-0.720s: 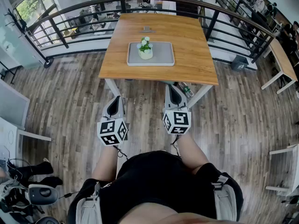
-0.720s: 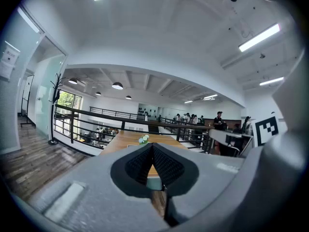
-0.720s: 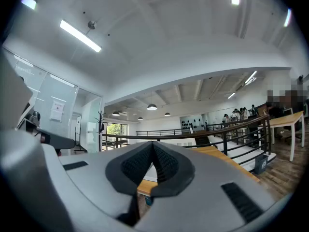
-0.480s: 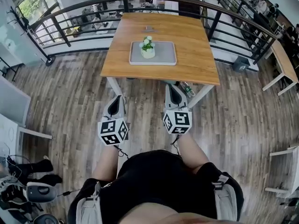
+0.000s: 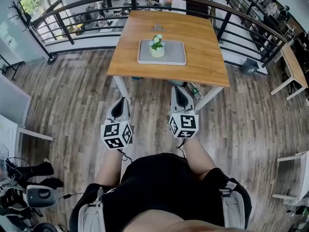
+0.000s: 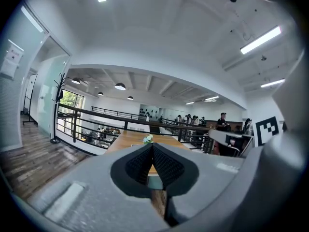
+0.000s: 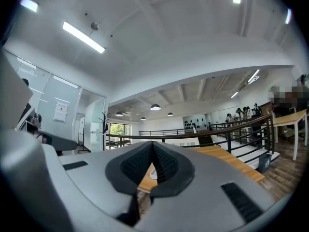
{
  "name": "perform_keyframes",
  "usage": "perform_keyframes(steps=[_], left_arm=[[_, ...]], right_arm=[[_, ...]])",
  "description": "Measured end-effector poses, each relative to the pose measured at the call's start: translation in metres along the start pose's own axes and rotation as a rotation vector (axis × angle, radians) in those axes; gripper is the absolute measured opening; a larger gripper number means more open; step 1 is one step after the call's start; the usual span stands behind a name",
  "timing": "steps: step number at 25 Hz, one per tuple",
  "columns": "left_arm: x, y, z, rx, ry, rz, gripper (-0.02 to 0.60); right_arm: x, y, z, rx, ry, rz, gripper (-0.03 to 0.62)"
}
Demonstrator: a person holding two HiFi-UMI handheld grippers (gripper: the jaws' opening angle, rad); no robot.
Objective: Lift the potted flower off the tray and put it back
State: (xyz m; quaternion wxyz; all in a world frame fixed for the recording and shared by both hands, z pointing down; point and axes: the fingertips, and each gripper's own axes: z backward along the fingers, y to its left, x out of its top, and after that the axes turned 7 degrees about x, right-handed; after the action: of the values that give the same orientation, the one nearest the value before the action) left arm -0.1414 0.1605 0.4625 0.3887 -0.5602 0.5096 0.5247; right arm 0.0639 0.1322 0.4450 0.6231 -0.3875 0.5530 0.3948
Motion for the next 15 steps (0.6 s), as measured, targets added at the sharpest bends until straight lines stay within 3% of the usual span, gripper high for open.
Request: perform_keyframes(steps=[15], left_arm=[[0.004, 0.042, -0.003, -0.026, -0.011, -0.016, 0.015]], right_arm=[[0.002, 0.032, -0.026, -0.046, 0.005, 0.028, -0.003]])
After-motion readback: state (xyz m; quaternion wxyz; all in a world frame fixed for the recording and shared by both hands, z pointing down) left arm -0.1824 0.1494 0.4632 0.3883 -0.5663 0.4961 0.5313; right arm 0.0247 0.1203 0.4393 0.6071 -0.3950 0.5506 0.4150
